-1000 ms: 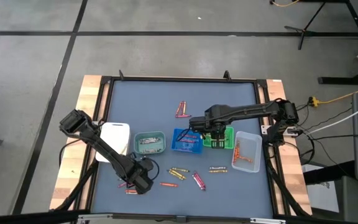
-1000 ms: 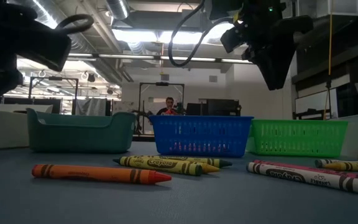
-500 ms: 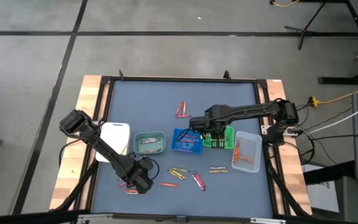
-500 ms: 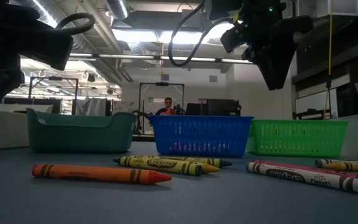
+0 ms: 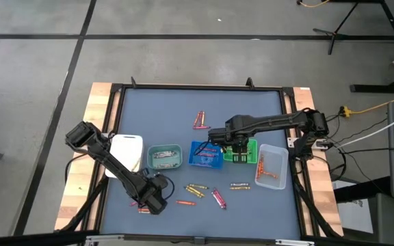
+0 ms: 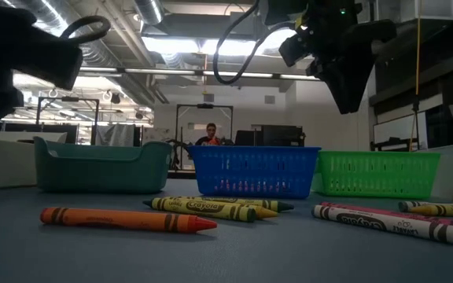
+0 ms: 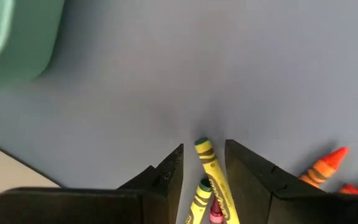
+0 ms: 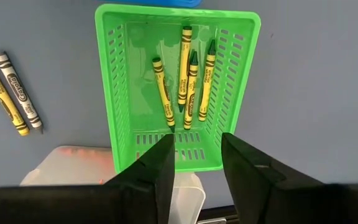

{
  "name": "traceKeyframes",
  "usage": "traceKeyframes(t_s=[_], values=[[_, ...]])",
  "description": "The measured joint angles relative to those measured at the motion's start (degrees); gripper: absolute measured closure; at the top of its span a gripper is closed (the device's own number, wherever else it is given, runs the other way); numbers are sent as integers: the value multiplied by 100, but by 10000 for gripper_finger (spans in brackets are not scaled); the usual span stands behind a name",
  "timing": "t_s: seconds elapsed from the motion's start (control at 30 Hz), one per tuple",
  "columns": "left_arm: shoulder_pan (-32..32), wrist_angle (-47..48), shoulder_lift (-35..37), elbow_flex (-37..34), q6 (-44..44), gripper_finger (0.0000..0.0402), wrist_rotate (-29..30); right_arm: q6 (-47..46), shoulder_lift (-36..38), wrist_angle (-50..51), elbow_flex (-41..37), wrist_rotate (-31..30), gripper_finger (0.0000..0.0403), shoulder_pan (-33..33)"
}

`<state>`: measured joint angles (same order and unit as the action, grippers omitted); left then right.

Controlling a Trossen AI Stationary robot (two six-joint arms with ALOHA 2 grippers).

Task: Sort crayons
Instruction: Put the green crayon into the green bin

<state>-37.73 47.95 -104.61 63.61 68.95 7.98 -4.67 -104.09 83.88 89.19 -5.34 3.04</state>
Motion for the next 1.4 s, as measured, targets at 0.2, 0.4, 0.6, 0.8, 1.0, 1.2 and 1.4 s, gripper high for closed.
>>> traceKeyframes(t_s=[0.2,0.4,0.6,0.8,1.0,1.2,1.4], values=[[-25,4,-213,31,-10,299,-57,0,0,50,0,1,272,-2],[-20,8,-234,22,-11,301,-21,152,46,383,-5,0,272,-2],[-20,-2,-241,22,-26,329,-21,365,583,301,-5,-2,272,-2],[-20,-17,-248,17,-68,367,-13,246,1324,56,-2,-8,272,-2],[-18,15,-244,2,-46,387,-14,53,1890,-202,0,-15,272,-2],[-18,19,-244,4,-48,390,-17,44,2249,-195,0,-20,272,-2],[-16,2,-102,-14,-48,391,-16,46,2992,-1027,-777,-26,272,-2]])
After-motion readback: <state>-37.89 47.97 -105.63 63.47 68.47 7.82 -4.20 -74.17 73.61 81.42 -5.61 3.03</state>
